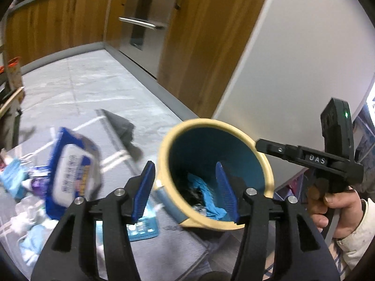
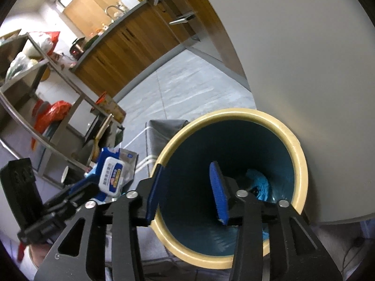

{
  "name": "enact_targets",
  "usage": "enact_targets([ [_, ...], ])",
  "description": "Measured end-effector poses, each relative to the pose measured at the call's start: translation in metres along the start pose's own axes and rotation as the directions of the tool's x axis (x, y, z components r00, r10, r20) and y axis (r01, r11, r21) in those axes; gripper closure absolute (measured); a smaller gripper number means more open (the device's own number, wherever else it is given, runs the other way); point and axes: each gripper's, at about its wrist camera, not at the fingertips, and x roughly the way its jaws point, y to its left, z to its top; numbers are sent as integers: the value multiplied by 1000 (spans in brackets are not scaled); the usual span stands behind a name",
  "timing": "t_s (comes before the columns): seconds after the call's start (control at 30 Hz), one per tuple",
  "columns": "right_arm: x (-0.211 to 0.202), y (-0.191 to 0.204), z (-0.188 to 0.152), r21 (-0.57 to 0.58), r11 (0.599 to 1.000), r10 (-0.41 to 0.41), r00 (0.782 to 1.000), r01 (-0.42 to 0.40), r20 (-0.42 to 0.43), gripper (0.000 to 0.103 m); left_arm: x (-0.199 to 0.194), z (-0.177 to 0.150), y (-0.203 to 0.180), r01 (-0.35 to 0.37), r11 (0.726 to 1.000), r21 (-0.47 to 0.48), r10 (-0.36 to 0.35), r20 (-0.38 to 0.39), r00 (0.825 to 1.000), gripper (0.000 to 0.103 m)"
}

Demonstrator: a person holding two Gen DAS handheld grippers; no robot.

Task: Collect trash
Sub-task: 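Carry both items to the teal bin and release them inside, then grasp the blue wipes packet with the left gripper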

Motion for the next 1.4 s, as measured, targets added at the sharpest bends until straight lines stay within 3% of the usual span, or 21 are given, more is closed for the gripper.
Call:
enact_targets([
  [0.23,2,30,-4,-91,996,10,1000,-10,-4,41,-45,-8,47,-66,993,-102,73,75,995,43],
  [0.47,10,56,-11,-159,987,34,999,-39,-34,38,-73,-25,88,-137,971,-195,155,83,984,42],
  [0.7,21,82,-19,-232,969,65,994,-83,-86,35,-85,-34,112,-164,958,-237,186,72,980,42],
  [0.83,32,103,-27,-321,939,78,987,-120,-139,29,-75,-29,118,-169,958,-230,186,51,981,42],
  [1.1,60,126,-43,-463,875,32,972,-141,-235,27,-38,-14,132,-186,961,-207,183,-34,983,42],
  [1.4,98,148,-47,-549,811,21,947,-204,-321,27,13,-4,160,-206,954,-218,175,-151,973,53],
])
